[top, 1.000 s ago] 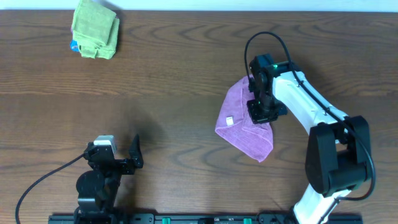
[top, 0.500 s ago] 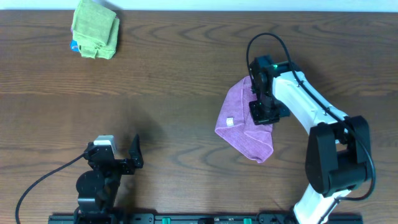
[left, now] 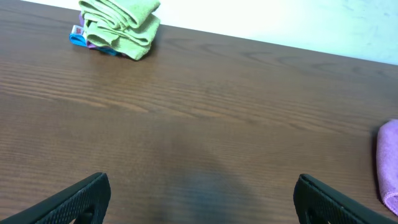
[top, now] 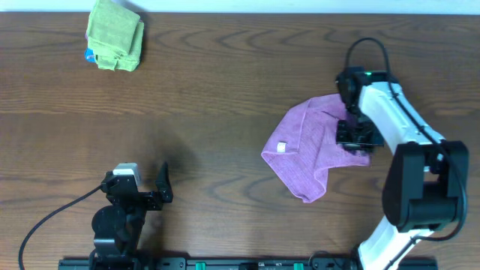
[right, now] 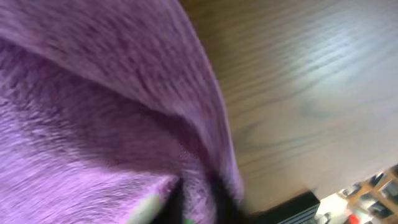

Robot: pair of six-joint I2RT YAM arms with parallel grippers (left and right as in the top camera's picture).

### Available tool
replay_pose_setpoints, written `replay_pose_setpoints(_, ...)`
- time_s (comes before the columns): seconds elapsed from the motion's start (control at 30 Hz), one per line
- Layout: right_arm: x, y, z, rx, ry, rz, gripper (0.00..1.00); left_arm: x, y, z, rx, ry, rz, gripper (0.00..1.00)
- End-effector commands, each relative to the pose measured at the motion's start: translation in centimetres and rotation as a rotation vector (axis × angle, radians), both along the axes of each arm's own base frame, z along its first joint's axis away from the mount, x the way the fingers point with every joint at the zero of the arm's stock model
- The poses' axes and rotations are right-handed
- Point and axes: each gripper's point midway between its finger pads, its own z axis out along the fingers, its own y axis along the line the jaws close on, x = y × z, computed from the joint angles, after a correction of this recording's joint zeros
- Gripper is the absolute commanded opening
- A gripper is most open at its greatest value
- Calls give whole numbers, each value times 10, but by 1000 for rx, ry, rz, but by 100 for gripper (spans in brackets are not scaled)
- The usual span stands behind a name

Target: Fold the cloth

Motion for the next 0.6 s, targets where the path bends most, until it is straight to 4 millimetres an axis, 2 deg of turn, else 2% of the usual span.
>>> replay_pose_setpoints(0.0,2,-13,3,-5,-19,-76,61,0,1,-11,-7,24,8,95)
replay_pose_setpoints(0.1,2,-13,1,24,-22,-95,61,0,1,-11,-7,24,8,95)
replay_pose_setpoints(0.13,3,-12,2,28,-24,-96,54,0,1,-11,-7,24,8,95)
replay_pose_setpoints(0.17,5,-8,2,42,-32,-94,49,0,1,-11,-7,24,8,95)
replay_pose_setpoints(0.3,24,13,5,136,-82,-18,47,0,1,-11,-7,24,8,95)
replay_pose_setpoints(0.4,46,58,4,348,-133,196,44,0,1,-11,-7,24,8,95)
replay_pose_setpoints(0.57,54,109,5,505,-166,422,41,0,1,-11,-7,24,8,95)
